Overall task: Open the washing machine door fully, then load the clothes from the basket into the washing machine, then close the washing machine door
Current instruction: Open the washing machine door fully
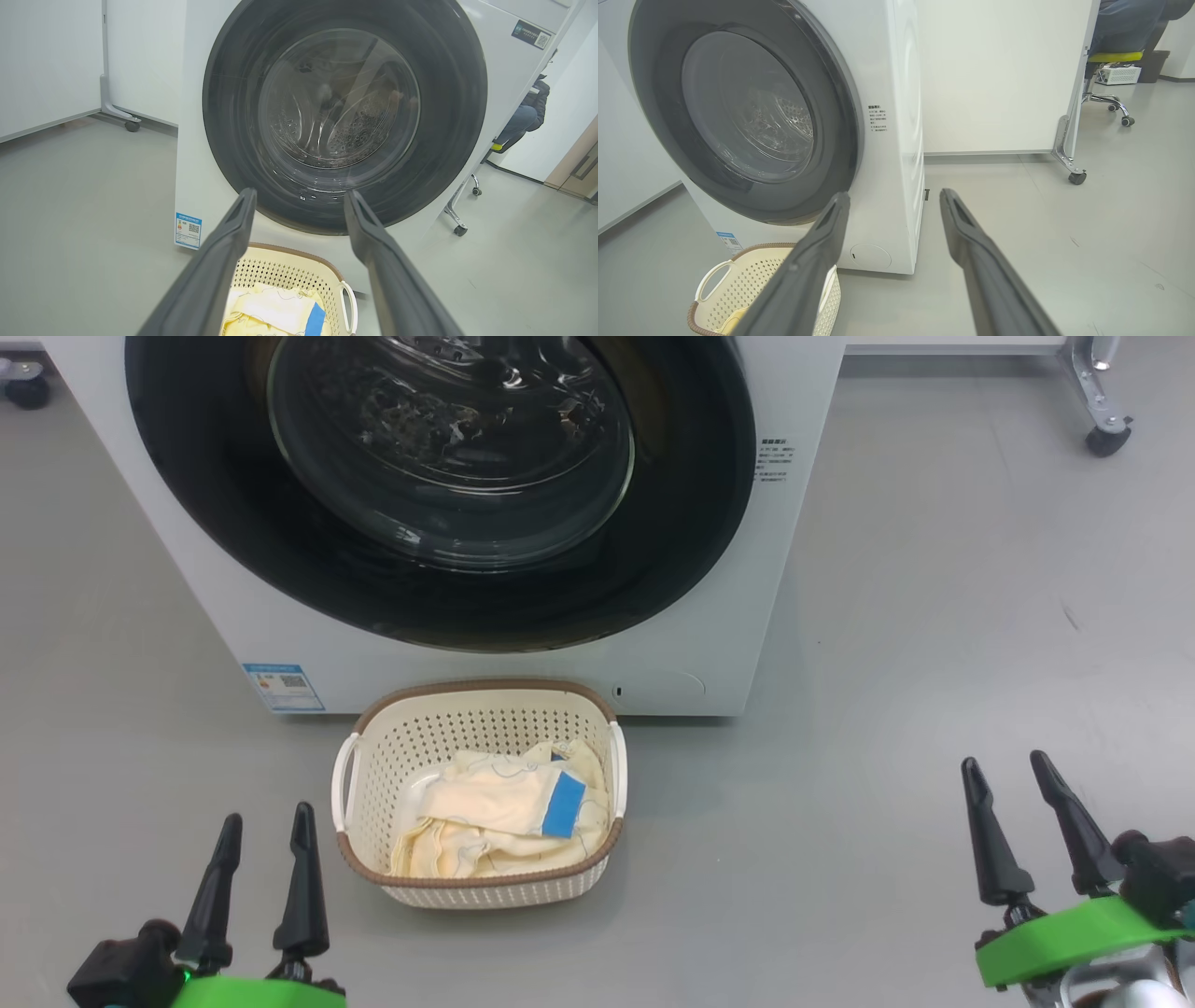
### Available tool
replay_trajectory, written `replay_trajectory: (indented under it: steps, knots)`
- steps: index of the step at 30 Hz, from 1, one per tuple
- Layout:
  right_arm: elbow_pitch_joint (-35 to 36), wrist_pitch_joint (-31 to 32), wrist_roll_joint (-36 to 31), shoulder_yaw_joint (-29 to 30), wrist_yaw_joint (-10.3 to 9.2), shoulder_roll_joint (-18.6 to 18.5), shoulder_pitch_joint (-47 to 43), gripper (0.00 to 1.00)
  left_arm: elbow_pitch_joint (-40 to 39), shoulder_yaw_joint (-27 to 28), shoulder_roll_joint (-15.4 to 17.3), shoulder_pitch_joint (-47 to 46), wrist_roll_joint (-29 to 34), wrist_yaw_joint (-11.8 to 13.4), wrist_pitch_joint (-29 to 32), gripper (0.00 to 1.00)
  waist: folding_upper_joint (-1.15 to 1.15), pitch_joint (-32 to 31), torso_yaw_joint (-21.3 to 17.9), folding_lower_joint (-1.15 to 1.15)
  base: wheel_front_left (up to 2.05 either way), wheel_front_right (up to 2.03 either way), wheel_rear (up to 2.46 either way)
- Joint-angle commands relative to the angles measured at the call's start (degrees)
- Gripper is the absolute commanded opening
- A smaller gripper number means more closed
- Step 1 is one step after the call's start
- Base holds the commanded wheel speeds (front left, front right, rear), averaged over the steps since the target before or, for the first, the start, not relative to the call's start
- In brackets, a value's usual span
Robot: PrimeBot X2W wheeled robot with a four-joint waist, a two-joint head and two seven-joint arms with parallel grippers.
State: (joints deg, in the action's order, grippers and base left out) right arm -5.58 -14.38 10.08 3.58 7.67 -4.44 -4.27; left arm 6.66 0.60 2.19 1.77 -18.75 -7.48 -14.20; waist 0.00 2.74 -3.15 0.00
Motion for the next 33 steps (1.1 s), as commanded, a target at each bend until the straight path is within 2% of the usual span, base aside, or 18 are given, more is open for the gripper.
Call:
replay_trajectory:
  steps: [1, 2, 3, 9, 14, 17, 20, 24, 27, 28, 33]
  knots:
    - [2.0, -0.6, 0.8, -0.5, -0.19, -0.5, 2.4, 0.5, -1.9, 2.2, 0.7, -0.7, -0.5, 0.0, -0.8, 1.0, 0.0, 0.2, -0.3, 0.0, 0.0, 0.0, 0.0]
    - [2.0, -0.6, 1.1, -0.3, -0.19, -0.4, 2.5, 0.18, -1.9, 2.2, 0.7, -0.6, -0.6, 0.0, -0.8, 1.0, 0.0, 0.3, -0.5, 0.0, 0.0, 0.0, 0.0]
    - [1.9, -0.6, 1.8, 0.0, -0.19, -0.2, 2.5, 0.0, -1.9, 2.2, 0.7, -0.6, -0.6, 0.0, -0.8, 1.0, 0.0, 0.4, -0.6, 0.0, 0.0, 0.0, 0.0]
    - [1.0, -0.6, 7.2, 3.0, -0.19, 0.6, 3.2, 0.0, -2.0, 2.5, 0.7, -0.3, -0.4, 0.0, -0.8, 1.0, 0.0, 0.8, -1.2, 0.0, 0.0, 0.0, 0.0]
    - [-0.4, -0.6, 17.8, 6.0, -0.19, 1.2, 4.0, 0.0, -2.1, 2.3, 0.7, -0.3, 0.2, 0.0, -0.8, 1.0, 0.0, 1.1, -1.3, 0.0, 0.0, 0.0, 0.0]
    - [-1.9, -0.6, 27.3, 7.5, -0.19, 1.4, 5.0, 0.0, -2.4, 2.2, 0.7, -0.3, 0.8, 0.0, -0.8, 1.0, 0.0, 1.5, -1.4, 0.0, 0.0, 0.0, 0.0]
    - [-4.3, -0.6, 41.1, 7.2, -0.19, 1.0, 6.0, 0.0, -2.6, 1.9, 0.7, -0.3, 1.4, 0.0, -0.8, 1.0, 0.0, 2.1, -1.3, 0.0, 0.0, 0.0, 0.0]
    - [-6.7, -0.5, 59.2, 4.8, -0.19, -3.3, 7.8, 0.0, -3.0, 1.3, 0.7, -0.4, 2.2, 0.0, -0.8, 1.0, 0.0, 3.6, -1.1, 0.0, 0.0, 0.0, 0.0]
    - [-7.1, 1.3, 70.0, 4.1, -0.19, -7.0, 9.7, 0.0, -3.3, 0.7, 0.7, -0.7, 3.1, 0.0, -0.8, 1.0, 0.0, 5.2, -0.9, 0.0, 0.0, 0.0, 0.0]
    - [-7.1, 1.3, 70.0, 4.1, -0.19, -7.0, 9.7, 0.0, -3.3, 0.7, 0.7, -0.7, 3.1, 0.0, -0.8, 1.0, 0.0, 5.2, -0.9, 0.0, 0.0, 0.0, 0.0]
    - [-7.9, 6.3, 82.2, 8.8, -0.19, -10.5, 13.7, 0.0, -4.1, 0.4, 0.7, -1.1, 4.6, 0.0, -0.8, 1.0, 0.0, 8.0, -0.3, 0.0, 0.0, 0.0, 0.0]
